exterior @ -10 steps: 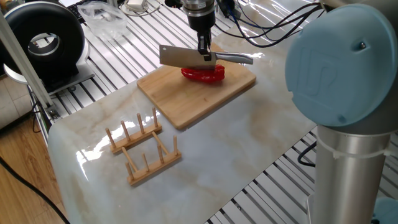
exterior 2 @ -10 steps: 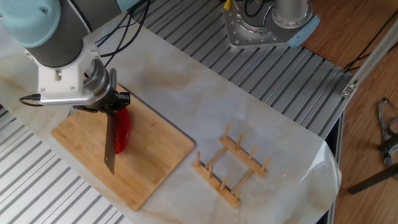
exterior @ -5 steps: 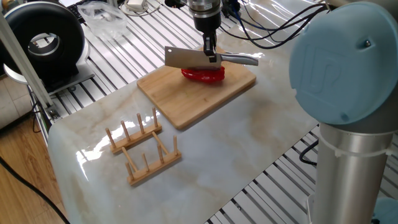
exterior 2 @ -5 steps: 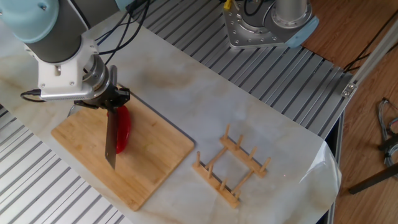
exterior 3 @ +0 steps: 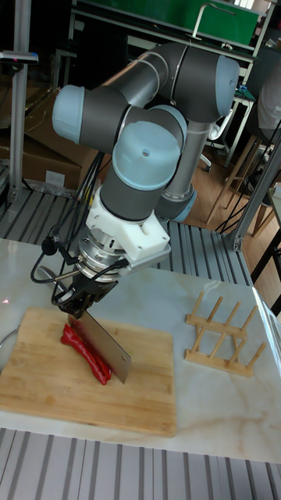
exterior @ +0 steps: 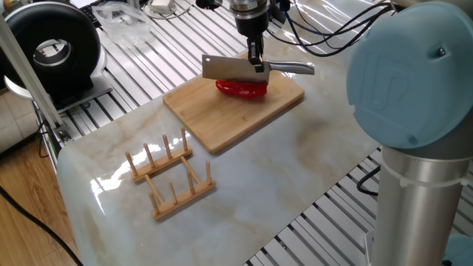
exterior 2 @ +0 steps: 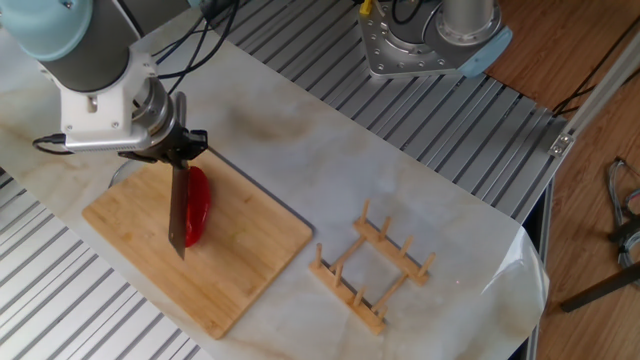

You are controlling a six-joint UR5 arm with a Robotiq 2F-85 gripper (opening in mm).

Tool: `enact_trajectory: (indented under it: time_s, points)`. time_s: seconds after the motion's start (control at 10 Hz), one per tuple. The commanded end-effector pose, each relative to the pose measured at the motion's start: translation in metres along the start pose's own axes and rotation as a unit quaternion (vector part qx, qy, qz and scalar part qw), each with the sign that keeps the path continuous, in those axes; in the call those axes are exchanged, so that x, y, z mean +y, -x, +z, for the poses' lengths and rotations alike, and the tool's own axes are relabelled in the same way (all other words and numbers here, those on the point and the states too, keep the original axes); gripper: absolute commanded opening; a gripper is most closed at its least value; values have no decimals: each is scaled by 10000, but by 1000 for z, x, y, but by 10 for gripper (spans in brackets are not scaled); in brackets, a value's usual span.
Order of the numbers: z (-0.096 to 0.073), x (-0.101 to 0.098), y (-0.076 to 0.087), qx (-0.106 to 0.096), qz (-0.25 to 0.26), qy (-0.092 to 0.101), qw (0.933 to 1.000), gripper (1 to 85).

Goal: Chop the chili peppers

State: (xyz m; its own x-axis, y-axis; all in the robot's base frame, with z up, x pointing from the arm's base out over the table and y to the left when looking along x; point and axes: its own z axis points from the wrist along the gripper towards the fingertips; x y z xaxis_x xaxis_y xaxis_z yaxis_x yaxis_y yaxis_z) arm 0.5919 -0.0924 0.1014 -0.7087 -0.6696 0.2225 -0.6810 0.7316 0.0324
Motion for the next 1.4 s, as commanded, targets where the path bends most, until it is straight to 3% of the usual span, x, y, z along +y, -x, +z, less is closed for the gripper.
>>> enact_trajectory:
  time_s: [0.0,0.7,1.3]
  points:
    - [2,0,-4,-55,97,37,9999,13]
    - [16,6,5,-203,242,189,9993,13]
    - [18,19,12,-281,501,432,9974,13]
